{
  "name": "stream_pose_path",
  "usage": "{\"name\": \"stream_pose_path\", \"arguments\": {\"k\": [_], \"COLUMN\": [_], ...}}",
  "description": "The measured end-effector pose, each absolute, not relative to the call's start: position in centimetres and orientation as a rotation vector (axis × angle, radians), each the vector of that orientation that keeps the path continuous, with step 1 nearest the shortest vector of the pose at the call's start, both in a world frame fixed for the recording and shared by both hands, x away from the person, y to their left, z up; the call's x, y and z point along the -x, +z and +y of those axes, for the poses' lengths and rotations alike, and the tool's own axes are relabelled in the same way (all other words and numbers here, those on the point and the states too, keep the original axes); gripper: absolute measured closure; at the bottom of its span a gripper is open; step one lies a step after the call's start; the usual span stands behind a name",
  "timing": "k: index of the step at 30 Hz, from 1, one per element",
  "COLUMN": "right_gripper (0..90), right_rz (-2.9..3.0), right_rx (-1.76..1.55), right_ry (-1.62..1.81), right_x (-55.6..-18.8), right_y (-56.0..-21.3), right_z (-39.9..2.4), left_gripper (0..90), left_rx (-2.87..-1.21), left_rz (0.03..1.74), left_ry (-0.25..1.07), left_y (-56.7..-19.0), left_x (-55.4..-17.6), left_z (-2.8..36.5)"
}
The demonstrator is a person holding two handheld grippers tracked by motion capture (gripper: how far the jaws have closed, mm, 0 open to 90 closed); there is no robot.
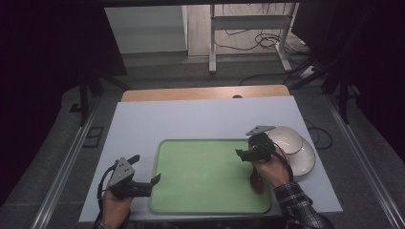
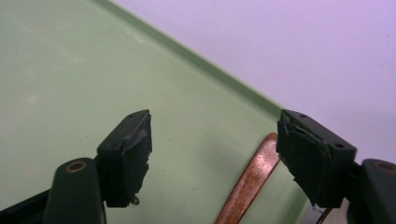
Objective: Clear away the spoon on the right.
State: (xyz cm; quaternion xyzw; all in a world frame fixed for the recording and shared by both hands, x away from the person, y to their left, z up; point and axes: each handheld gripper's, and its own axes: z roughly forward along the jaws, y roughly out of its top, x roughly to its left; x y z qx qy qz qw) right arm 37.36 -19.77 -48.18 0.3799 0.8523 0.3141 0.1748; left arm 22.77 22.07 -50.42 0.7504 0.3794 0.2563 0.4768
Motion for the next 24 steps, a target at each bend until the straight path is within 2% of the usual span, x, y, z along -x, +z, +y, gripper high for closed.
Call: {"name": "stream_pose_path", "arguments": {"k": [24], "right_gripper": [7.4], "right_rz": [2.38], "right_rx": [-1.006], "right_ry": [0.964], "right_x": [-36.3], "right_y": [-46.4], "right_z": [-20.2], "left_gripper": [1.0], "left_rx": [-1.834], "left_rz": [0.928], "left_ry": [0.627], "left_y": [-50.4], "left_x": [-22.8], "left_z": [22.1]}}
